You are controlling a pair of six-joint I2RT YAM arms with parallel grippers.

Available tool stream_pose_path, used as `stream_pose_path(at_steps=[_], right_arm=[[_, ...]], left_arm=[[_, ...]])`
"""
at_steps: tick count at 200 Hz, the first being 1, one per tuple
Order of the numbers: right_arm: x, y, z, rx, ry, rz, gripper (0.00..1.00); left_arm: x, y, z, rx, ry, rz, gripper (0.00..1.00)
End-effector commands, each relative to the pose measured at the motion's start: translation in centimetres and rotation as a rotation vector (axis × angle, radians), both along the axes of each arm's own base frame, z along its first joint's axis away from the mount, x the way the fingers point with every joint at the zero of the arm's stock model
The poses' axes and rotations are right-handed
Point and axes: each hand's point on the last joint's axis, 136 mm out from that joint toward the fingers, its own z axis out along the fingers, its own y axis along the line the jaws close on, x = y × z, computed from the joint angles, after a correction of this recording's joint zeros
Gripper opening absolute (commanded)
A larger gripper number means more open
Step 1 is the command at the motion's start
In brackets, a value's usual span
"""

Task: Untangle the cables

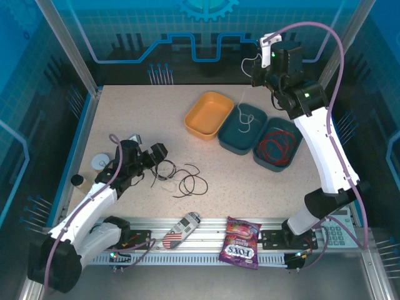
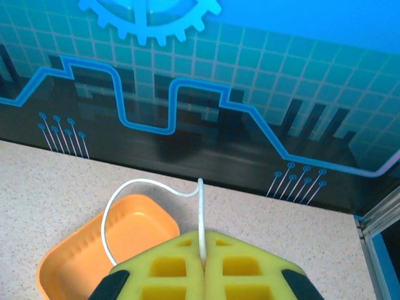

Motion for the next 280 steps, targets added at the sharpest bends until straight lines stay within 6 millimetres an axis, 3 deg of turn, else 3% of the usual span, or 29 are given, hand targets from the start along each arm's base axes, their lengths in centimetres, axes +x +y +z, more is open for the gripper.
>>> stream_pose_path(at_steps=[1,74,170,222,280], right_arm=[[0.7,-0.8,-1.4,0.024,0.037,-0.025,0.0],[1.6,-2.6,-10.1,0.044,0.213,-0.089,0.0],[2.9,-2.7,-20.1,0.07,0.519,-0.128,0.0],[4.7,-2.6,-24.7,0.038,0.635,-0.135,0.0],[6.4,-3.1,-28.4,0.006,0.701,-0.167,0.06]], left_arm=[[-0.4,1.1,0.5,0.059,0.009,0.023,0.99],[-0.5,1.4,0.6,0.07,-0.007,0.028,0.99],[-0.6,1.4,0.2,0.084,0.002,0.02,0.99],[-0.6,1.3,0.0,0.086,0.008,0.012,0.99],[-0.7,1.3,-0.1,0.095,0.012,0.004,0.99]])
